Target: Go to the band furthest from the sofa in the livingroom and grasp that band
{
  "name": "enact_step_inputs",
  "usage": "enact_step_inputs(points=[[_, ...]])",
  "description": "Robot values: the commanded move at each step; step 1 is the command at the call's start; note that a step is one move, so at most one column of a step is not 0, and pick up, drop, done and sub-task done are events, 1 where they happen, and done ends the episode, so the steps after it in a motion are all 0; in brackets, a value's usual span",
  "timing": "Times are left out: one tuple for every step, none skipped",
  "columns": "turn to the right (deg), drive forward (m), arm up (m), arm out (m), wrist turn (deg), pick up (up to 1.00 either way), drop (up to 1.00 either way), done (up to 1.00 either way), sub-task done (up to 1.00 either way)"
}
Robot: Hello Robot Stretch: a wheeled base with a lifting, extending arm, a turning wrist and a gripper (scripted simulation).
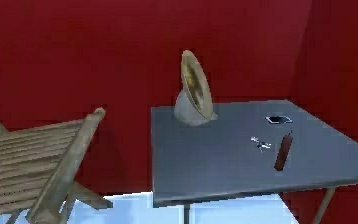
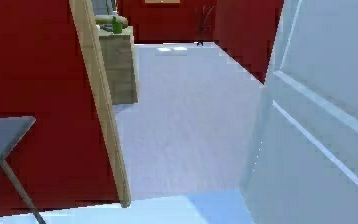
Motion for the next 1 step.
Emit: enact_step_inputs(points=[[-45.0,0.0,0.0,0.0,0.0,0.0,0.0,0.0,0.0]])
